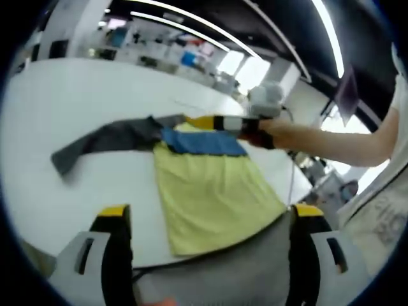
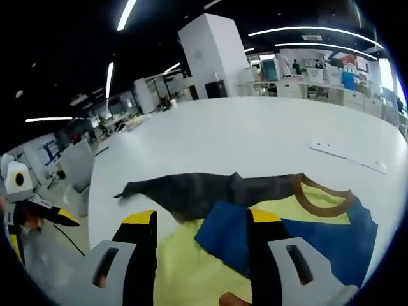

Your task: Fold the garment on the visible template until the final outline fits inside the template.

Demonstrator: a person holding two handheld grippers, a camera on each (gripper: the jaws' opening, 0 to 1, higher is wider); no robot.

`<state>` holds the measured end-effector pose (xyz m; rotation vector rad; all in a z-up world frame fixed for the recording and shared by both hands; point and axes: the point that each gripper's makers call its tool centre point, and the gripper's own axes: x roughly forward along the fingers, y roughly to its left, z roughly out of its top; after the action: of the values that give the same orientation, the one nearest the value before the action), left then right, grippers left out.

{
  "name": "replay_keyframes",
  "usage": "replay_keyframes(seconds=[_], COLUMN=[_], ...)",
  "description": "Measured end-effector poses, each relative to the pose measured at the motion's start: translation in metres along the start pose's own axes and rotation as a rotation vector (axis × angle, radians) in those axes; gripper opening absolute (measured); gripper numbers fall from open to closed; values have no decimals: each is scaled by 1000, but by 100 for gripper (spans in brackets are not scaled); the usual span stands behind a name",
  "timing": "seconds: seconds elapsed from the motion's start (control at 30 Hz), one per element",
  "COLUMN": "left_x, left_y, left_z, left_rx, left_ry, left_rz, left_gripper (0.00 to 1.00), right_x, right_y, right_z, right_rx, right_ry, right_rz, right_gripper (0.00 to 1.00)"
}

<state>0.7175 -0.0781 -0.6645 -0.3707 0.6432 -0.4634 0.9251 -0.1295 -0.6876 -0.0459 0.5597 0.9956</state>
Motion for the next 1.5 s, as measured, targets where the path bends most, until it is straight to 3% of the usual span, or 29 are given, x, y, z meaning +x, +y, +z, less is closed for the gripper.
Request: replay_keyframes(seconds=[0.33, 0.7, 1.2, 1.5], left_x=[5, 7, 18, 31], left_y=[-1, -5, -12, -19], left_z=[5, 6, 17, 28], left_rx=[11, 29, 75, 121], left_ry=[-2, 3, 6, 23], left_rz=[-12, -27, -62, -96], left_gripper=[99, 99, 99, 99], right_x=[-12, -30, -83, -115], right_y=[9, 7, 22, 19], right_z=[4, -2, -21, -40], right_rx=[-47, -92, -77, -73], right_ry=[-29, -28, -27, -1], right_rz=[8, 10, 0, -6], right_gripper=[80, 91, 95, 95])
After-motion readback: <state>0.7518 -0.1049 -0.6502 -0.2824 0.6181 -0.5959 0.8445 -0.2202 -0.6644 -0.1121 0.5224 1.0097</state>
